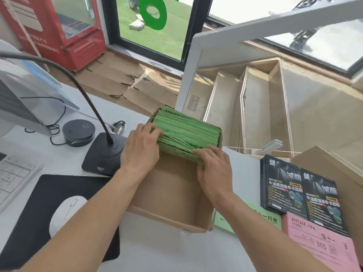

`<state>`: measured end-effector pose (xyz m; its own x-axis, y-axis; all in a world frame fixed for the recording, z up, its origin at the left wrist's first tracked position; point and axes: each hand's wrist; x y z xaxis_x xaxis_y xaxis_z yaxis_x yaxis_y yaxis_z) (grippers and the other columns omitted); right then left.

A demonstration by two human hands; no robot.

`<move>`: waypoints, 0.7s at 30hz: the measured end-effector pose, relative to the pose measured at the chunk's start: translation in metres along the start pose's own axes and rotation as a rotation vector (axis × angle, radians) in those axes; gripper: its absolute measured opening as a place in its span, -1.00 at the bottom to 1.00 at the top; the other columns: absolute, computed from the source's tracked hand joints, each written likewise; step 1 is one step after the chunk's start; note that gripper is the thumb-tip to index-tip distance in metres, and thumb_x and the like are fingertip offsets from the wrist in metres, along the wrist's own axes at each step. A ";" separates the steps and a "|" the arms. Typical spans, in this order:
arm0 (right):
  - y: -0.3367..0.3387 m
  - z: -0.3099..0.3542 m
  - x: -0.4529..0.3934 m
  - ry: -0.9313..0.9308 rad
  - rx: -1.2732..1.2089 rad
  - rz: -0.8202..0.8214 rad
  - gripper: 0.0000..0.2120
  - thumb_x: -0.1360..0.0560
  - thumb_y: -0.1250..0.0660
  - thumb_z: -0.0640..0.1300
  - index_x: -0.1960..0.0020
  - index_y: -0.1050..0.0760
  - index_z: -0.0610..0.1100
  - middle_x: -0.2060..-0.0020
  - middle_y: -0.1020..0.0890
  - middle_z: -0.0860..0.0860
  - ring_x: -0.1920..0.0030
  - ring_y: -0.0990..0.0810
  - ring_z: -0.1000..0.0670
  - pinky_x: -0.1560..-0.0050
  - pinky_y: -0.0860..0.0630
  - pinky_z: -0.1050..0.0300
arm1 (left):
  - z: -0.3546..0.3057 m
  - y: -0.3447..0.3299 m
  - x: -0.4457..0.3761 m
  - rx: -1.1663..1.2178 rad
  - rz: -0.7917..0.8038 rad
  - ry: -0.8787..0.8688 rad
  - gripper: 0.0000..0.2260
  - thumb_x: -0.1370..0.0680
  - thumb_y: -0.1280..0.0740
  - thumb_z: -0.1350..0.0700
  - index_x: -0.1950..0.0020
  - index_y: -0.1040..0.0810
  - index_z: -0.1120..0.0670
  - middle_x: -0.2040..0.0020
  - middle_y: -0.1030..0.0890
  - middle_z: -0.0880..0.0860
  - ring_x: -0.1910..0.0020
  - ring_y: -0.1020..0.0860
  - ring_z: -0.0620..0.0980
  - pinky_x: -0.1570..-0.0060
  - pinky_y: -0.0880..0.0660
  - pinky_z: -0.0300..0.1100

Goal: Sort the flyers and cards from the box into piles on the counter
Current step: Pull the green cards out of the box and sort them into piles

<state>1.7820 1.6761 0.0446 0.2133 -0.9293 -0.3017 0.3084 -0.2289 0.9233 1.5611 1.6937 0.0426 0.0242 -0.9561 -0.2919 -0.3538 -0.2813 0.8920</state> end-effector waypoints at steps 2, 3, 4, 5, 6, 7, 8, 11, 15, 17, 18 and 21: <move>-0.001 0.002 0.000 0.018 -0.008 -0.041 -0.57 -0.37 -0.42 -0.40 -0.13 -0.64 -0.01 0.04 -0.70 0.07 -0.07 -0.60 -0.06 -0.16 -0.37 0.09 | -0.001 0.001 -0.001 0.013 -0.009 0.005 -0.70 -0.46 -0.38 0.30 -0.15 -0.58 0.05 -0.17 -0.55 0.03 -0.14 -0.47 0.08 -0.14 -0.46 0.02; -0.001 0.003 0.000 0.013 -0.016 -0.042 -0.57 -0.37 -0.42 -0.40 -0.13 -0.63 0.00 0.04 -0.70 0.08 -0.03 -0.61 -0.04 -0.11 -0.37 0.10 | -0.001 0.001 -0.001 0.016 -0.009 0.001 -0.70 -0.45 -0.39 0.30 -0.15 -0.57 0.05 -0.16 -0.55 0.02 -0.14 -0.47 0.08 -0.14 -0.45 0.02; -0.001 0.003 0.001 0.004 -0.024 -0.040 -0.57 -0.38 -0.42 -0.40 -0.14 -0.62 0.00 0.03 -0.70 0.08 -0.02 -0.61 -0.03 -0.08 -0.38 0.11 | -0.001 0.001 0.000 0.020 -0.010 -0.003 -0.69 -0.45 -0.40 0.29 -0.16 -0.56 0.05 -0.15 -0.55 0.02 -0.14 -0.47 0.08 -0.13 -0.45 0.02; -0.001 0.003 0.001 -0.003 -0.033 -0.037 -0.57 -0.39 -0.41 -0.40 -0.14 -0.62 0.00 0.02 -0.69 0.08 -0.02 -0.61 -0.01 -0.06 -0.39 0.11 | 0.000 0.001 0.000 0.025 -0.012 -0.005 -0.68 -0.45 -0.41 0.29 -0.16 -0.55 0.05 -0.15 -0.55 0.02 -0.13 -0.47 0.08 -0.13 -0.45 0.01; -0.001 0.003 0.002 -0.010 -0.043 -0.038 -0.57 -0.40 -0.40 -0.40 -0.15 -0.61 0.00 0.01 -0.69 0.08 -0.02 -0.60 0.00 -0.06 -0.40 0.11 | 0.000 0.001 -0.001 0.027 -0.012 -0.003 -0.68 -0.45 -0.42 0.28 -0.17 -0.54 0.05 -0.14 -0.55 0.02 -0.13 -0.48 0.08 -0.12 -0.44 0.00; -0.002 0.002 0.002 -0.016 -0.055 -0.040 -0.57 -0.40 -0.39 -0.40 -0.16 -0.60 0.00 0.00 -0.69 0.08 -0.01 -0.60 0.00 -0.06 -0.40 0.11 | 0.000 0.001 -0.001 0.022 -0.012 -0.001 -0.68 -0.46 -0.43 0.26 -0.18 -0.54 0.05 -0.15 -0.55 0.01 -0.14 -0.48 0.07 -0.12 -0.43 -0.02; -0.002 0.001 0.002 -0.024 -0.065 -0.042 -0.56 -0.40 -0.38 -0.39 -0.16 -0.60 0.01 0.00 -0.68 0.09 -0.02 -0.59 0.00 -0.07 -0.40 0.12 | 0.000 0.001 -0.001 0.014 -0.009 0.000 -0.67 -0.46 -0.44 0.24 -0.20 -0.53 0.04 -0.16 -0.55 0.00 -0.14 -0.48 0.06 -0.13 -0.42 -0.03; -0.003 -0.002 0.002 -0.046 -0.083 -0.019 -0.54 -0.39 -0.38 -0.38 -0.18 -0.59 0.03 0.02 -0.68 0.07 -0.02 -0.57 -0.02 -0.10 -0.39 0.13 | -0.001 0.001 -0.002 0.010 0.013 0.005 -0.60 -0.47 -0.44 0.22 -0.29 -0.51 0.05 -0.22 -0.55 0.00 -0.18 -0.49 0.06 -0.16 -0.42 -0.02; -0.003 -0.003 0.002 -0.041 -0.107 0.036 -0.52 -0.37 -0.37 -0.36 -0.20 -0.56 0.05 0.03 -0.67 0.11 -0.02 -0.55 -0.01 -0.13 -0.38 0.14 | -0.001 0.003 -0.001 0.027 0.044 0.009 -0.57 -0.46 -0.43 0.23 -0.32 -0.54 0.05 -0.32 -0.54 0.01 -0.30 -0.47 0.07 -0.25 -0.42 0.02; -0.002 -0.002 0.002 -0.039 -0.118 0.039 -0.51 -0.37 -0.39 -0.36 -0.21 -0.56 0.05 0.01 -0.67 0.13 -0.03 -0.55 0.00 -0.15 -0.37 0.15 | -0.001 0.003 -0.002 0.029 0.064 0.019 -0.62 -0.46 -0.44 0.23 -0.27 -0.59 0.05 -0.37 -0.52 0.01 -0.35 -0.46 0.06 -0.30 -0.40 0.02; -0.001 -0.002 0.002 -0.042 -0.122 0.038 -0.51 -0.37 -0.40 -0.35 -0.22 -0.56 0.05 0.00 -0.67 0.13 -0.04 -0.54 0.02 -0.16 -0.38 0.16 | -0.002 0.003 -0.001 0.032 0.072 0.023 -0.65 -0.47 -0.44 0.23 -0.24 -0.61 0.04 -0.39 -0.52 0.01 -0.37 -0.45 0.06 -0.32 -0.39 0.02; 0.001 0.000 0.002 -0.050 -0.092 0.034 -0.46 -0.35 -0.43 -0.38 -0.27 -0.57 0.01 0.02 -0.70 0.09 0.03 -0.49 0.06 -0.15 -0.42 0.13 | -0.003 0.004 -0.001 0.044 0.087 0.035 -0.75 -0.49 -0.43 0.23 -0.14 -0.64 0.04 -0.42 -0.49 0.01 -0.40 -0.43 0.06 -0.34 -0.36 0.02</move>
<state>1.7829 1.6736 0.0450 0.1797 -0.9498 -0.2562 0.3863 -0.1713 0.9063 1.5620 1.6935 0.0478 0.0238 -0.9793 -0.2010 -0.3967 -0.1938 0.8972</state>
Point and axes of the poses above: each hand's wrist, its own x-axis away from the middle knuckle, its own y-axis out of the back of the hand, z = x × y
